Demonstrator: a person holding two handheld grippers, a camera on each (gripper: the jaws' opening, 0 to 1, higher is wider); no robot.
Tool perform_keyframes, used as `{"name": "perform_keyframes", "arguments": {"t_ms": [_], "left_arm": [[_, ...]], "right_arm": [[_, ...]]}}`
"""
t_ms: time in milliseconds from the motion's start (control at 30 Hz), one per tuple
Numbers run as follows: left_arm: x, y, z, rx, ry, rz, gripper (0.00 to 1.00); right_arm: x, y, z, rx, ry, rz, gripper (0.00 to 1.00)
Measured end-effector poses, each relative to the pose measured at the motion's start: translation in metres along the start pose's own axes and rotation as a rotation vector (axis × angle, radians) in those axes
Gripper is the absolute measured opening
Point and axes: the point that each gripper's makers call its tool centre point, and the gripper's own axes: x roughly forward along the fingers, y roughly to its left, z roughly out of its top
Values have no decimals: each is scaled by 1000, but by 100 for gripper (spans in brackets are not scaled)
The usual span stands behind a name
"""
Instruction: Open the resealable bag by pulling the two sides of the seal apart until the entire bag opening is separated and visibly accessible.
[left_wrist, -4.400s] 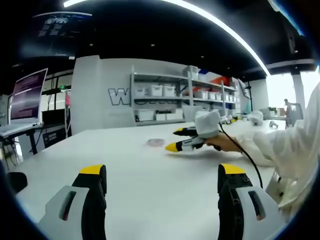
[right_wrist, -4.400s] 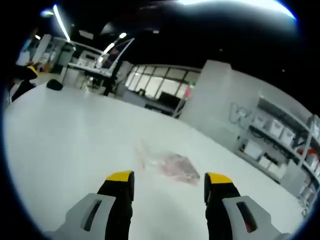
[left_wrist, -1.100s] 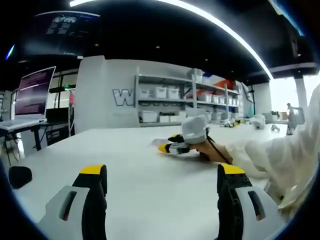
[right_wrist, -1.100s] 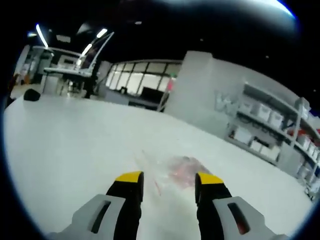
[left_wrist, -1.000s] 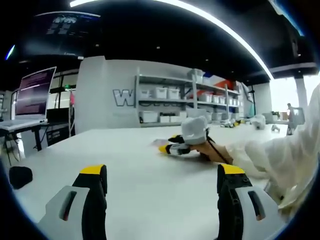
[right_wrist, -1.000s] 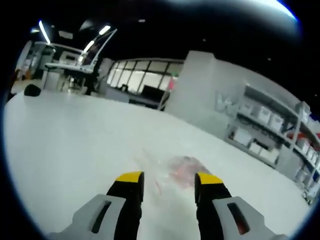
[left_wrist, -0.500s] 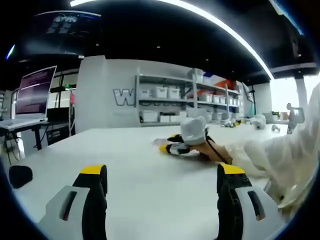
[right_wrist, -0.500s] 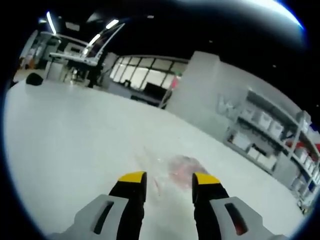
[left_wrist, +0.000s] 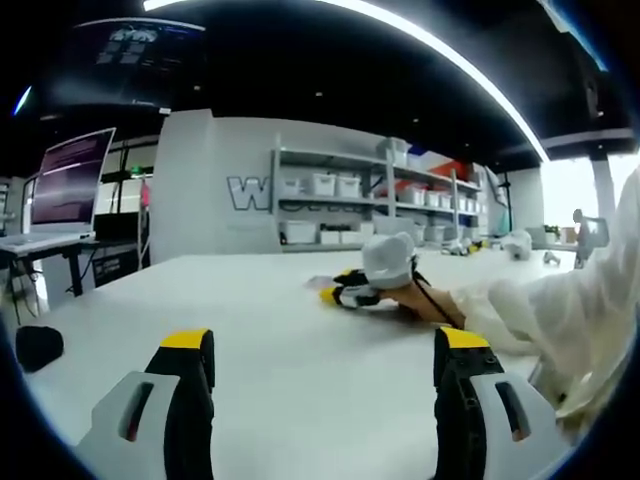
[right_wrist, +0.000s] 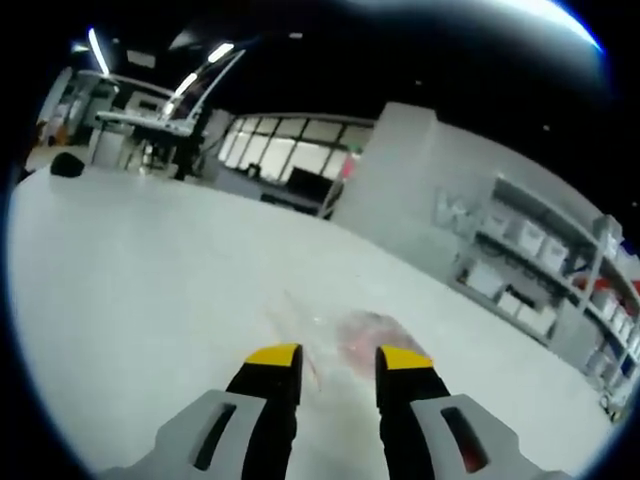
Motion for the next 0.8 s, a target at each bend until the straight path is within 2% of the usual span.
{"name": "perform_keyframes", "arguments": {"t_ms": [267, 800], "left_arm": [[-1, 0, 0, 6, -2, 2, 90], [0, -1, -1, 5, -2, 2, 90]], "right_arm": [[1, 2, -2, 15, 5, 10, 18], [4, 0, -4, 64, 13, 21, 16]]}}
